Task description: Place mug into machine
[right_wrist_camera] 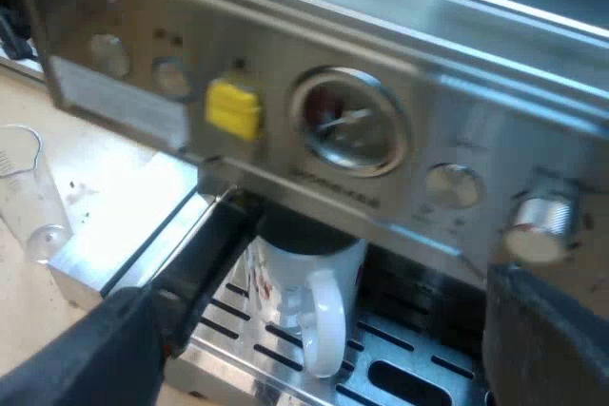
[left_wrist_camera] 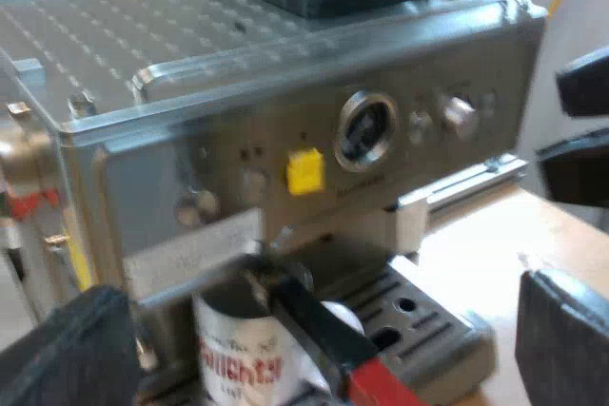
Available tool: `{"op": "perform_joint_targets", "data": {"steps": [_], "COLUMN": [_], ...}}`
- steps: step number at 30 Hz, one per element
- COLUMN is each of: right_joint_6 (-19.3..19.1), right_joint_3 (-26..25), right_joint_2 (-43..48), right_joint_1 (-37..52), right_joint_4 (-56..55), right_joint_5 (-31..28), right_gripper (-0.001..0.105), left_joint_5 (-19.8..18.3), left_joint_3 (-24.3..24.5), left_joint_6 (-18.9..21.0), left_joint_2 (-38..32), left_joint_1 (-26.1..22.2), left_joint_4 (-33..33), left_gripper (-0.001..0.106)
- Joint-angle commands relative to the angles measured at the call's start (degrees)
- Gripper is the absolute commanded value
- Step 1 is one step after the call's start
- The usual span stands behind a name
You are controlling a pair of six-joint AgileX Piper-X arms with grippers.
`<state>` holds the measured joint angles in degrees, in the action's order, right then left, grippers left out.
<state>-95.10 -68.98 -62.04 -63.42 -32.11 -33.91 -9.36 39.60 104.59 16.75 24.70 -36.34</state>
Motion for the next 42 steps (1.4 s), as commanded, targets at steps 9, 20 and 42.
{"op": "perform_joint_targets", "data": {"steps": [9, 20, 42], "right_joint_6": [-0.62, -4.16, -8.32], "right_joint_3": [-0.45, 2.95, 20.0], "right_joint_2": [8.91, 18.33, 51.64], "right_joint_1": [20.8, 50.28, 65.53], "right_joint_4": [-4.64, -10.34, -14.5], "right_joint_5": [8.32, 18.97, 26.72], "right_gripper": [0.07, 0.07, 0.07], "left_joint_5": [-3.33, -2.94, 9.36], "left_joint_3": [12.13, 12.51, 11.6], "left_joint_6": [1.05, 1.04, -1.84], "left_joint_2": [12.23, 12.63, -7.66], "left_joint_1": [-17.9, -20.06, -20.06], "left_joint_4": [0.6, 0.02, -18.58], "left_gripper": [0.081, 0.081, 0.081]}}
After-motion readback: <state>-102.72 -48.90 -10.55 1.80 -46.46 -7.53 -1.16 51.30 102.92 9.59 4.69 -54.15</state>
